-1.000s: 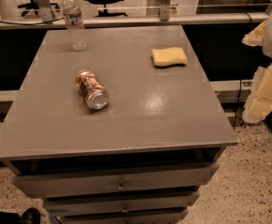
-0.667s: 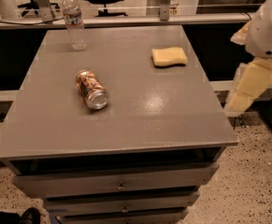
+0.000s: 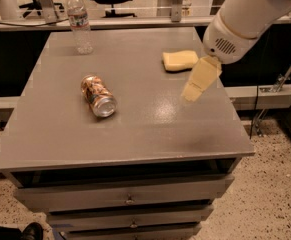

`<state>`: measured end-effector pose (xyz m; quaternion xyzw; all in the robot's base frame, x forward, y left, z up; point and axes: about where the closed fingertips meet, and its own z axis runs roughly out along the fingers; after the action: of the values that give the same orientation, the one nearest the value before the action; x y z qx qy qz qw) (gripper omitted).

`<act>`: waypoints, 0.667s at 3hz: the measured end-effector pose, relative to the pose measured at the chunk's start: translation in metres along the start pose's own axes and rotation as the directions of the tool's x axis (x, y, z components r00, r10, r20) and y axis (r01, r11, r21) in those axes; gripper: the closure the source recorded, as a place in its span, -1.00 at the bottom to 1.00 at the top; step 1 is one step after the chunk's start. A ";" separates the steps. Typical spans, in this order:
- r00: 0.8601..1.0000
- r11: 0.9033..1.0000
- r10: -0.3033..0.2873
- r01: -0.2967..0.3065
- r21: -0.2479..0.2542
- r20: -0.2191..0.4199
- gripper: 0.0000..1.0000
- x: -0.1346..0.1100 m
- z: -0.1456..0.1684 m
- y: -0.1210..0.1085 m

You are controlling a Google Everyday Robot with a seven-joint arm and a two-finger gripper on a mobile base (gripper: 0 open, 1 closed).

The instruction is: Place orange can upright

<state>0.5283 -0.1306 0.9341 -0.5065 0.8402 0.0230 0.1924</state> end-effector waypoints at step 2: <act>0.975 0.974 0.220 -0.218 -0.069 0.023 -1.00 -0.087 0.046 0.012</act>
Offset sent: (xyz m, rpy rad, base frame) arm 0.0604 0.1488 -0.0147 0.2078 0.1615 -0.3235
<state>0.5677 -0.0404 0.9203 -0.4167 0.8865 0.0794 0.1847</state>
